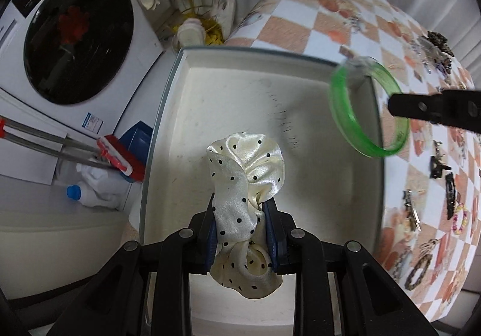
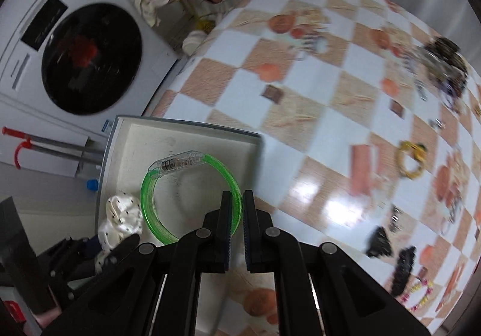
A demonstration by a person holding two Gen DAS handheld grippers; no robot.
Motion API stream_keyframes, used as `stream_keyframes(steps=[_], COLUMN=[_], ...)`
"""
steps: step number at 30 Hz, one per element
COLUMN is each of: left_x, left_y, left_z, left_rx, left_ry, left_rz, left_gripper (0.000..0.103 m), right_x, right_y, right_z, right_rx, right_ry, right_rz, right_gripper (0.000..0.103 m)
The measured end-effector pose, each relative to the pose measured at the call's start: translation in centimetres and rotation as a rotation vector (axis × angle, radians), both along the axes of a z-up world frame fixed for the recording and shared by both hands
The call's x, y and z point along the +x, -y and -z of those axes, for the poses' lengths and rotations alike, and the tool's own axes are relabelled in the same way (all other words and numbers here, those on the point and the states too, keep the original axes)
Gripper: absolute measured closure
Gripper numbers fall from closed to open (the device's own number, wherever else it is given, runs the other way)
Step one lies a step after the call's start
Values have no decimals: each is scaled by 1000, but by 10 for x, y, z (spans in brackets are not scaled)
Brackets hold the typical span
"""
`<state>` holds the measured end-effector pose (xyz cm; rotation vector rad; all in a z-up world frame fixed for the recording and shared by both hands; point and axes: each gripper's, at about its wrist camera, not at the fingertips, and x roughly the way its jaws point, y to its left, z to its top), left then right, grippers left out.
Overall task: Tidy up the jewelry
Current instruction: 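Carry scrunchie and bangle into the cream tray and open both tools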
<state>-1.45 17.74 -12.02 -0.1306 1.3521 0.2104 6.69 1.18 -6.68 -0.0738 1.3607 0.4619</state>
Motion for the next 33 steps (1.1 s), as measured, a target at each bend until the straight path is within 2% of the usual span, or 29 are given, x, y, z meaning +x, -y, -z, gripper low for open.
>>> stream_keyframes(steps=[7, 19, 20, 21, 22, 30, 33], left_x=[0, 3, 3, 4, 3, 0, 0], left_y=[-4, 7, 8, 8, 9, 11, 11], left_z=[17, 26, 26, 26, 25, 22, 17], left_rx=[-3, 28, 37, 43, 51, 63, 62], left_ry=[-23, -35, -36, -37, -34, -54, -51], left_rz=[-10, 4, 5, 5, 2, -3, -4], left_gripper=[71, 70, 59, 41, 38, 38, 37], right_x=[7, 7, 6, 6, 5, 11, 10], right_y=[-30, -36, -36, -35, -36, -37, -35], right_z=[25, 57, 59, 61, 63, 61, 49], right_rx=[-44, -90, -90, -92, -93, -58, -25], right_ry=[-13, -59, -67, -74, -77, -97, -84], right_rz=[-22, -24, -25, -25, -26, -29, -28], right_gripper=[96, 96, 96, 95, 95, 93, 75])
